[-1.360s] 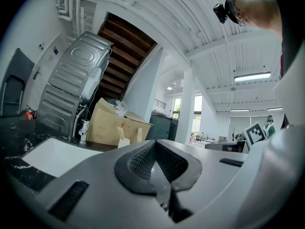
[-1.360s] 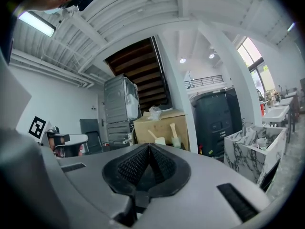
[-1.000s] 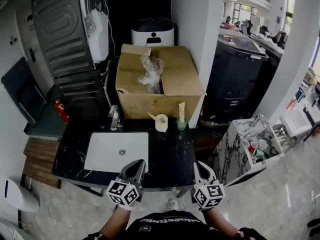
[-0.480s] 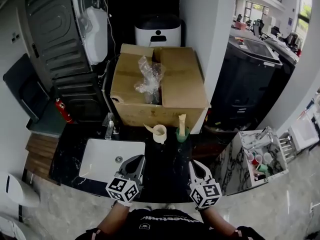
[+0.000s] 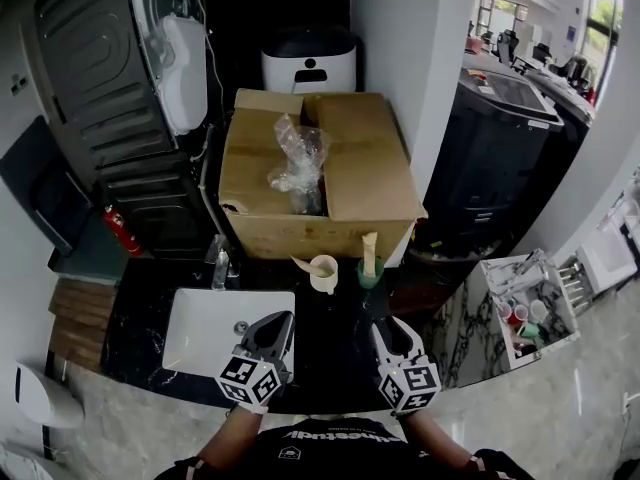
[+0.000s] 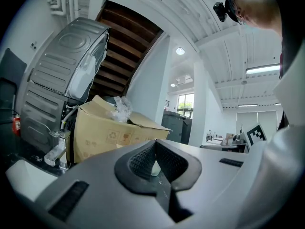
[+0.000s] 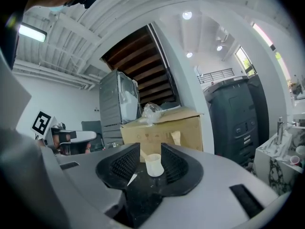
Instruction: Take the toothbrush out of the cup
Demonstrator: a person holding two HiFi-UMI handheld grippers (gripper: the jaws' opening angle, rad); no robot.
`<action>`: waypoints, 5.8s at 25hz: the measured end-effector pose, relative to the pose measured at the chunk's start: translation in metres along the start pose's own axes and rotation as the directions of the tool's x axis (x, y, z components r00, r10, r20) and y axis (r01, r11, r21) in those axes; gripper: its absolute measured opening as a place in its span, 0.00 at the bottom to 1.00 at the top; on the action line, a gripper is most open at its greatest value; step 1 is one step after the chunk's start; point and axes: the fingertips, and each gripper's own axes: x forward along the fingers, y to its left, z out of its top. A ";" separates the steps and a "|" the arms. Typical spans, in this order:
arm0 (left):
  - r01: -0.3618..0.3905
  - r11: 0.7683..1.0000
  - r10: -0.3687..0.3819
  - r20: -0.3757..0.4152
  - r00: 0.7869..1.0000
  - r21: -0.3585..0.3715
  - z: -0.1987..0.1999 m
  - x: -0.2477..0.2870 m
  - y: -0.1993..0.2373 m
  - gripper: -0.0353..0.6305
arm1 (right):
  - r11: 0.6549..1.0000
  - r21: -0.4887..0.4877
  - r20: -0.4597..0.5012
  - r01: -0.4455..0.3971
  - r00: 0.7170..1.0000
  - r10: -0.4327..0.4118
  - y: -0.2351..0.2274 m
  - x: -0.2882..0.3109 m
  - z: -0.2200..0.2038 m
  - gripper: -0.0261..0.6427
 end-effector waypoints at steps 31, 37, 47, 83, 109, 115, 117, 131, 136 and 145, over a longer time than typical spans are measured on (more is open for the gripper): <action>-0.083 0.995 0.079 -0.069 0.994 -0.054 -0.022 0.026 0.073 0.08 | 0.982 -0.119 -0.198 0.147 0.965 -0.169 -0.135 0.218 -0.066 0.20; -0.071 0.996 0.067 -0.069 0.995 -0.049 -0.023 0.030 0.069 0.08 | 0.978 -0.146 -0.182 0.147 0.968 -0.173 -0.135 0.212 -0.063 0.11; -0.038 0.998 0.036 -0.040 0.999 -0.041 -0.012 0.020 0.059 0.08 | 0.968 -0.203 -0.023 0.148 0.987 -0.156 -0.113 0.191 0.010 0.10; 0.083 0.997 -0.083 -0.026 0.996 -0.006 -0.014 0.011 0.025 0.08 | 0.990 -0.069 0.015 0.121 0.993 -0.121 -0.004 0.000 -0.004 0.10; 0.044 0.999 -0.047 -0.183 0.982 -0.018 -0.122 0.148 0.090 0.33 | 0.989 -0.053 0.012 0.135 0.991 -0.134 -0.017 -0.005 0.004 0.10; 0.014 0.997 -0.030 -0.214 0.976 -0.074 -0.133 0.184 0.100 0.36 | 0.986 -0.047 0.013 0.162 0.987 -0.162 -0.032 -0.008 0.005 0.10; 0.001 0.996 -0.020 -0.214 0.977 -0.087 -0.132 0.189 0.102 0.36 | 0.985 -0.051 0.009 0.162 0.987 -0.162 -0.033 -0.008 0.004 0.10; 0.032 0.999 -0.033 -0.116 0.993 -0.012 -0.082 0.185 0.090 0.11 | 0.989 -0.050 -0.001 0.141 0.990 -0.141 -0.031 -0.007 0.002 0.10; 0.065 0.998 -0.064 -0.031 0.997 0.021 -0.029 0.167 0.077 0.11 | 0.991 -0.051 0.019 0.125 0.992 -0.124 -0.025 -0.007 0.007 0.10; 0.080 0.994 -0.079 -0.016 0.997 0.073 -0.005 0.115 0.067 0.11 | 0.994 -0.055 0.048 0.092 0.995 -0.089 -0.013 0.011 0.017 0.10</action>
